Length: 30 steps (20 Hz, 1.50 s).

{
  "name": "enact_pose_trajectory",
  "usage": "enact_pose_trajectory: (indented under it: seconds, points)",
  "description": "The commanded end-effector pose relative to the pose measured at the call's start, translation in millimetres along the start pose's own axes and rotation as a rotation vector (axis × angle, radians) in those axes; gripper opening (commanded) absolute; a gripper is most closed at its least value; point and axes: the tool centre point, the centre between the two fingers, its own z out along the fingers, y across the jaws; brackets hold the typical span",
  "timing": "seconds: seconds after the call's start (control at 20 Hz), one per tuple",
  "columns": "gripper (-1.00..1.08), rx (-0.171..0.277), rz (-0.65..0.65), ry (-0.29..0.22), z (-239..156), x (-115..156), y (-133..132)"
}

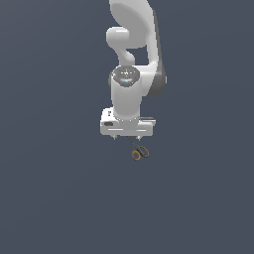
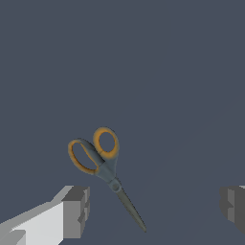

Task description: Pick up the object and move it to a goal position.

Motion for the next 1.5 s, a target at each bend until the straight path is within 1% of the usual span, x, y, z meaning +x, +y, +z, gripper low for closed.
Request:
enact_pose_trajectory:
  seconds: [0.0, 0.2, 0.5, 0.7, 1.1, 1.45]
  points:
    - [1.0, 0.0, 0.0, 0.0, 0, 0, 0]
    - [1.0, -0.001, -0.004, 0.001, 0, 1, 4]
    - [1.0, -0.004, -0.009, 0.002, -2, 4, 20]
    - [1.0, -0.004, -0.008, 0.002, -3, 4, 21]
    - [1.0, -0.008, -0.069, 0.004, 17, -5, 9]
    - [1.0, -0.01, -0.2, 0.007, 56, -29, -16]
